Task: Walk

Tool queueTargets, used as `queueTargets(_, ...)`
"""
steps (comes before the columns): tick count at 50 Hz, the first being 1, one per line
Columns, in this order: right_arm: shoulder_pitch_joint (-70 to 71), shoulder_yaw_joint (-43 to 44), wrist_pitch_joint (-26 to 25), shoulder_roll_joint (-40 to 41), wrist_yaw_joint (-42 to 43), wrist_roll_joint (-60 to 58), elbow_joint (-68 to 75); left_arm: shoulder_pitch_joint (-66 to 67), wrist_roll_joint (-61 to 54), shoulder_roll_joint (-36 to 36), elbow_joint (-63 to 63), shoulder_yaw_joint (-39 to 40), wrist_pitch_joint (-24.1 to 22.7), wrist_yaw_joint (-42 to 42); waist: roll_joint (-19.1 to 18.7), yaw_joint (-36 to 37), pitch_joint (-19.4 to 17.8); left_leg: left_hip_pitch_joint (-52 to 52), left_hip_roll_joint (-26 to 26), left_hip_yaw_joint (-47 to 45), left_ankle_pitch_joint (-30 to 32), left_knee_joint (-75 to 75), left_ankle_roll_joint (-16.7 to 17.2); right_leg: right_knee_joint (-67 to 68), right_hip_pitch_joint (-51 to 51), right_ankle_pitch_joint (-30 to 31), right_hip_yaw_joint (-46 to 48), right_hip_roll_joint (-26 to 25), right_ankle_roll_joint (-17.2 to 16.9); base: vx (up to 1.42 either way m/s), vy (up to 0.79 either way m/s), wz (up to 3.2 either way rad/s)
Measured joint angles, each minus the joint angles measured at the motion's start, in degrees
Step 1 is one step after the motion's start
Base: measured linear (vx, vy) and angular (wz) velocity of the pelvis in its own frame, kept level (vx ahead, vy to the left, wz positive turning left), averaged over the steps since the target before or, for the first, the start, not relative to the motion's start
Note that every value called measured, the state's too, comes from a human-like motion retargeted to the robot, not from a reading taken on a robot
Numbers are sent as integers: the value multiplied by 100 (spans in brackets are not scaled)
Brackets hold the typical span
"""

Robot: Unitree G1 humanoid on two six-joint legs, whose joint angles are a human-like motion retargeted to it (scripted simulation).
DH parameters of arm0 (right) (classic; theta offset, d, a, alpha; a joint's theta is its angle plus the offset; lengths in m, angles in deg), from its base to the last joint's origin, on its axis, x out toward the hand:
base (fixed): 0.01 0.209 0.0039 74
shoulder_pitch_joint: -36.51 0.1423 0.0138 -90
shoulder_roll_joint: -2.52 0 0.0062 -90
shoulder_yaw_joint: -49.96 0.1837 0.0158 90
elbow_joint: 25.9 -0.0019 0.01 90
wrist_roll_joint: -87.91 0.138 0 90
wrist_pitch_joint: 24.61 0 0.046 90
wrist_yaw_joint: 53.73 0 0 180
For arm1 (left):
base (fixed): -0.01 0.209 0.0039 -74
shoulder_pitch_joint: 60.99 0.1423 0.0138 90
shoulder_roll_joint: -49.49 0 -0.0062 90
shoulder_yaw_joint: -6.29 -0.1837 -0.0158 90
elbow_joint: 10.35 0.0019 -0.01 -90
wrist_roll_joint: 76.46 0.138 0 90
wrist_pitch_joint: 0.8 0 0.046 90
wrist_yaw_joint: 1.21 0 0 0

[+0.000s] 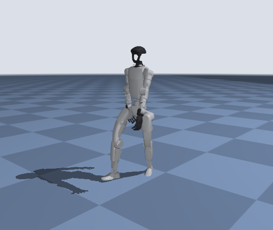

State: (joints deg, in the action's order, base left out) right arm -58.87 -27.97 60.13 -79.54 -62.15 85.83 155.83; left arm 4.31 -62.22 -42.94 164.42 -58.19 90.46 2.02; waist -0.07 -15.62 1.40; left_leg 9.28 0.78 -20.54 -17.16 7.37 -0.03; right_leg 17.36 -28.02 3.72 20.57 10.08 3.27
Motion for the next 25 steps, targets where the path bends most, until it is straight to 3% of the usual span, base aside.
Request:
queueTargets(2,93,-41,-37,62,-68,-12,12,181,104,1,150,129,97,-67,37,-32,40,93,-94,-39,306,179,199,468,-104,-280,-164,-64,207,78,-31,43)
queueTargets(5,261,-192,-120,162,-122,68,-2,612,209,-86,342,285,252,-167,158,-90,109,138,-258,-347,1228,719,451,638,192,-771,-104,34,219,73,-27,26)
queueTargets(10,690,-519,77,279,123,212,-119,1461,524,-340,610,613,302,-173,880,190,128,96,-306,-1529,2857,2302,32,415,891,-1175,-542,379,175,64,-23,-17)
queueTargets(13,1128,-642,117,354,381,248,-216,1958,626,-517,737,748,291,-191,1185,314,27,-284,-511,-1903,2212,3317,-207,214,1332,-1275,-531,556,117,57,-18,-14)
queueTargets(15,1444,-749,148,390,469,298,-270,2280,704,-623,839,849,338,-258,1192,372,-7,-638,-708,-2125,1875,3560,-308,13,1603,-1318,-492,466,85,49,-10,-15)
queueTargets(20,2144,-1064,344,363,503,437,-333,2955,1118,-914,1045,1210,624,-482,706,563,-62,-1992,-864,-1641,1367,3020,-26,-755,2295,-1234,-136,-262,85,50,-6,-24)
queueTargets(25,2703,-1266,296,224,747,134,-318,3248,1219,-1110,1198,1368,1010,-801,335,853,-181,-2819,-796,-1453,1147,1564,-113,-1240,2920,-1294,-137,-831,47,48,2,-38)
